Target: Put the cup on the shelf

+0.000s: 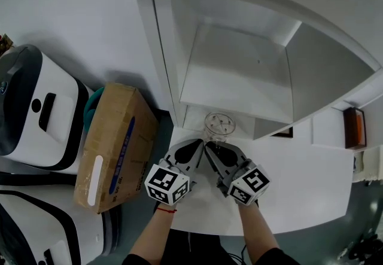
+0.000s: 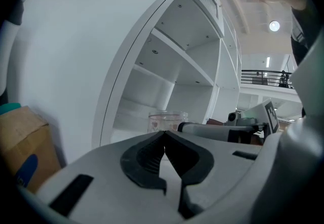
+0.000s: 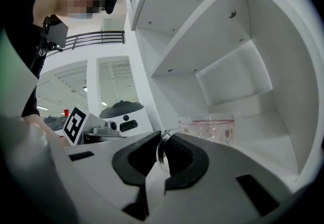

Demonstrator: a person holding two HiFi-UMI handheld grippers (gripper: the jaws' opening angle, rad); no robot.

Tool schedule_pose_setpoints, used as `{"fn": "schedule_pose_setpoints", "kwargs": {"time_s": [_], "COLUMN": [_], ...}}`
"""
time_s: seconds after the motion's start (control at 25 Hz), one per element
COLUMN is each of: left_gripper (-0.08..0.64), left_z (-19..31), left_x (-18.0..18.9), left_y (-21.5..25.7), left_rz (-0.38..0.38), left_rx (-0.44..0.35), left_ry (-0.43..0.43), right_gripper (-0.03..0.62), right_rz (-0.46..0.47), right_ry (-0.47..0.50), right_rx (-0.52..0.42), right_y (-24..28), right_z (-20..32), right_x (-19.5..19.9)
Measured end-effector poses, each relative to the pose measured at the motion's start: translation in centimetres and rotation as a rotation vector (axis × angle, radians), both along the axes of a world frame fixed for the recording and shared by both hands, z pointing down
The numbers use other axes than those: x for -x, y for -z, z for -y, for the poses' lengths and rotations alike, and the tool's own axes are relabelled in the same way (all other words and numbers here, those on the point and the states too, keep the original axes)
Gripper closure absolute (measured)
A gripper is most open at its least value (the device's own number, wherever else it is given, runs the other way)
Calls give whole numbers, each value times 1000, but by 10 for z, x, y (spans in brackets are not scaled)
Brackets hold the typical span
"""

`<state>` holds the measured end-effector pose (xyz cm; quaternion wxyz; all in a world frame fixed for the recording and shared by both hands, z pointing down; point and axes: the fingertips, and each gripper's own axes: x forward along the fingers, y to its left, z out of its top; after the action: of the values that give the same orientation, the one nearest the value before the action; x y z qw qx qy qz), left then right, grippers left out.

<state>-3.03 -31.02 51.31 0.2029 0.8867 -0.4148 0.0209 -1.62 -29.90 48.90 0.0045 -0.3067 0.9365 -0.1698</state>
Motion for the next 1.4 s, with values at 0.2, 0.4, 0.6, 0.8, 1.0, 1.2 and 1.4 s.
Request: {"fn": "schedule_pose_setpoints", "kwargs": {"time_s": [0.2, 0.4, 0.6, 0.8, 1.0, 1.2, 1.4], "left_gripper": [551, 551, 551, 551, 551, 551, 551], "left_z": [8, 12, 14, 15, 17, 18, 20], "left_x": [7, 2, 2, 3, 4, 5, 5], "left_y": [0, 0, -3, -5, -4, -5, -5], "left_rz": [-12, -13, -15, -16, -21, -22, -25], "left_rx": [7, 8, 15, 20, 19, 23, 25], "left_ry": [12, 2, -1, -5, -5, -7, -7], "right_gripper": [571, 571, 574, 577, 577, 578, 578], "right_rz": [-25, -86, -114, -144, -167, -180, -179], "right_ry": [-32, -53, -54, -61, -65, -76, -81], "right_rx": [-19, -15, -13, -12, -15, -16, -2], "right_y": [-5, -16, -24, -29, -32, -34, -38], "right_z": [11, 20, 24, 29, 35, 42, 46], "right_x": [-2, -2, 0, 2, 3, 2, 2]}}
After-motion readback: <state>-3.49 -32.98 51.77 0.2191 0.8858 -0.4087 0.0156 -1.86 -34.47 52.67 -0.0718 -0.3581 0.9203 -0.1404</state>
